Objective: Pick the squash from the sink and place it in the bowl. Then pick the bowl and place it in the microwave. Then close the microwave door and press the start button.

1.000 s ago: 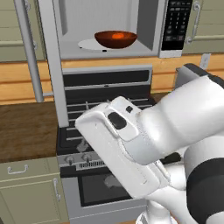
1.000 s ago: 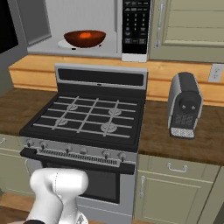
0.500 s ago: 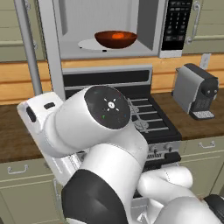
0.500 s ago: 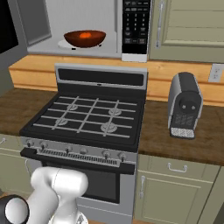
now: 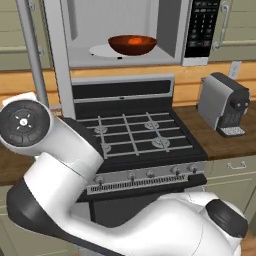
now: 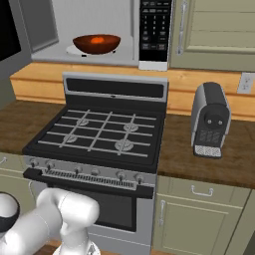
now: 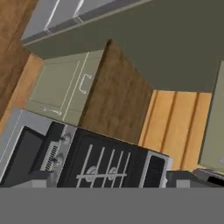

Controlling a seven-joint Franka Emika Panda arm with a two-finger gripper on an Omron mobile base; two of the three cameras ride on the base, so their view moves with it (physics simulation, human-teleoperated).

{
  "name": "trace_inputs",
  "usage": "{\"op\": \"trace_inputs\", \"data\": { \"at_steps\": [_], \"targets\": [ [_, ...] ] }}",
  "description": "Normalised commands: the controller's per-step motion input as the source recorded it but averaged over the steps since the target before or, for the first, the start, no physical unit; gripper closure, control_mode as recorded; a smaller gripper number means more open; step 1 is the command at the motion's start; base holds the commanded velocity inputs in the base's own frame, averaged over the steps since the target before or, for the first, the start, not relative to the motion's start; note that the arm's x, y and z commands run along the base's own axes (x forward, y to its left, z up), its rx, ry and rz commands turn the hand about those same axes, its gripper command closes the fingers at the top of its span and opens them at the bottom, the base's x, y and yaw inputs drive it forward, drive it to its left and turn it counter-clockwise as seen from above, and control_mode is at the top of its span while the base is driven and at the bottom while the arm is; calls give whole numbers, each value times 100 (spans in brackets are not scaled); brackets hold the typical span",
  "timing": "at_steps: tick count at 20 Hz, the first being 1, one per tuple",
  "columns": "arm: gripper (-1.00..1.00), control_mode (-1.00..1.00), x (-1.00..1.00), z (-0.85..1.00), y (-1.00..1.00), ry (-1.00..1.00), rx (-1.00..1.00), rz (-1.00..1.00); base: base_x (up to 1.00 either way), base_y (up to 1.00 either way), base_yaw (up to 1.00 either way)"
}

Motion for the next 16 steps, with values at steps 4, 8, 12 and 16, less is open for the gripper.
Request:
{"op": "trace_inputs", "data": {
  "at_steps": [4,8,12,16],
  "targets": [
    [-100,-100,85,-12,-19,-2,-8,-27,0,0,0],
    [-100,-100,45,-1,-75,-10,-5,-11,0,0,0],
    [-100,-100,22,3,-100,-13,-5,-12,0,0,0],
    [-100,-100,31,7,-100,-7,-8,-14,0,0,0]
  ]
}}
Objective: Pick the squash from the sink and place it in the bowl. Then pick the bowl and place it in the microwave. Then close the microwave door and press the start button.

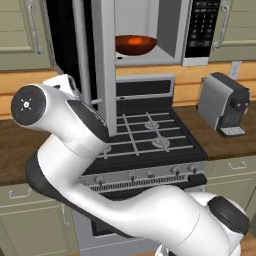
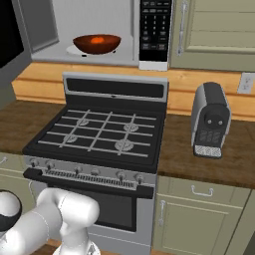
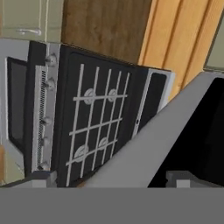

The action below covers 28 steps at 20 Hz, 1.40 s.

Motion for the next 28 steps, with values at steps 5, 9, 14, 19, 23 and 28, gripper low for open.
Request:
{"op": "trace_inputs", "data": {
  "at_steps": [5,9,14,19,23,28],
  "targets": [
    [-100,-100,55,1,-100,0,-14,-9,0,0,0],
    [-100,-100,58,17,-100,-3,-16,-10,0,0,0],
    [-100,-100,47,44,-100,-9,-14,-9,0,0,0],
    [-100,-100,65,40,-96,-4,-13,-5,0,0,0],
    [-100,-100,91,41,-76,-1,-4,-1,0,0,0],
    [-100,-100,90,54,-67,0,0,2,0,0,0]
  ]
}}
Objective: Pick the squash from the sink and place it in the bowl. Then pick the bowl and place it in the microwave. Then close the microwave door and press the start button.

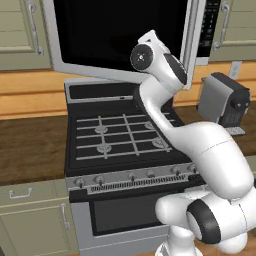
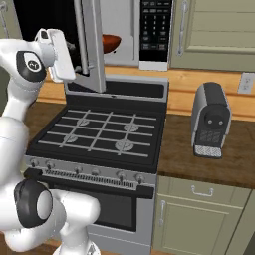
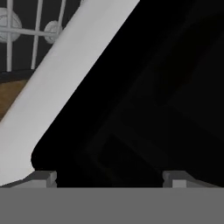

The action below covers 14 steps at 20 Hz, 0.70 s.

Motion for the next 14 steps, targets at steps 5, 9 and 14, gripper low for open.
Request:
{"op": "trace_inputs", "data": {
  "at_steps": [5,9,14],
  "targets": [
    [-100,-100,83,7,-38,0,0,1,0,0,0],
    [-100,-100,66,-13,-3,3,0,4,0,0,0],
    [-100,-100,34,-3,0,0,0,10,0,0,0]
  ]
}}
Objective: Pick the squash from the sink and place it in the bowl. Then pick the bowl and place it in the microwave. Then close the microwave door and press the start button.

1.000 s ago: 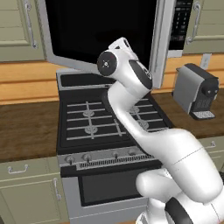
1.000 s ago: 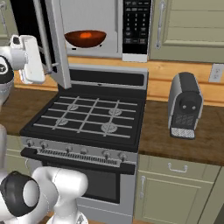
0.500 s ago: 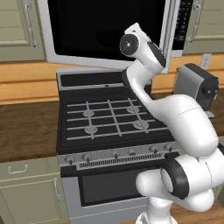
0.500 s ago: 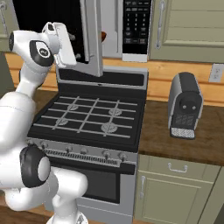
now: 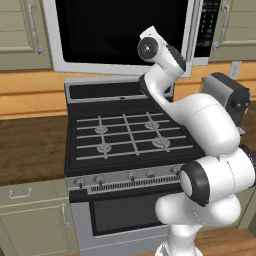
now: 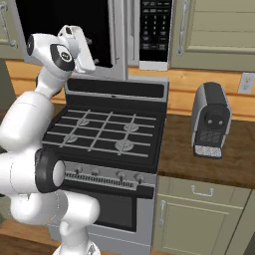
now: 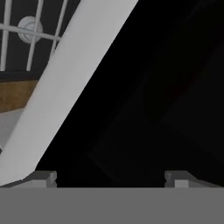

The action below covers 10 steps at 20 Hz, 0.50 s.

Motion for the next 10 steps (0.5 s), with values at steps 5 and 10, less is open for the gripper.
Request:
{"op": "trace_inputs", "data": {
  "at_steps": [5,10],
  "targets": [
    [-100,-100,-13,0,-2,0,4,13,0,0,0],
    [-100,-100,15,-1,0,9,3,8,0,0,0]
  ]
}}
